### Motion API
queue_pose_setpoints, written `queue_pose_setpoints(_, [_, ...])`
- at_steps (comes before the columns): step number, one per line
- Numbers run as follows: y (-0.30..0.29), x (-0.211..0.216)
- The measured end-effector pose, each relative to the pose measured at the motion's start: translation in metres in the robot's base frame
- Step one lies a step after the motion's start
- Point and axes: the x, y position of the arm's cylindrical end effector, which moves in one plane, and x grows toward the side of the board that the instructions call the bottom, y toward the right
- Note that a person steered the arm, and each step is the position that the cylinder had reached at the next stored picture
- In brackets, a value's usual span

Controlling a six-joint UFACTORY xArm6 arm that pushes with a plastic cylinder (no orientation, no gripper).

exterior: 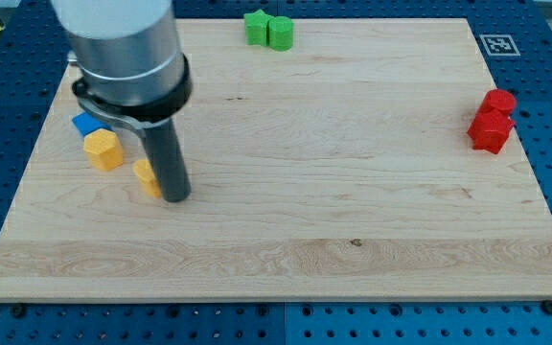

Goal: Separate green circle from green star

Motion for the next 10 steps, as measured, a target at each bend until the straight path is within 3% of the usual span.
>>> queue_pose_setpoints(2, [-0.034, -0.025])
queue_pose_setpoints(4, [-0.032, -0.026])
queue_pose_setpoints(6, [0.045, -0.094])
queue_pose_setpoints(9, [0.213, -0.211])
queue_pose_setpoints(10, [0.224, -0.270])
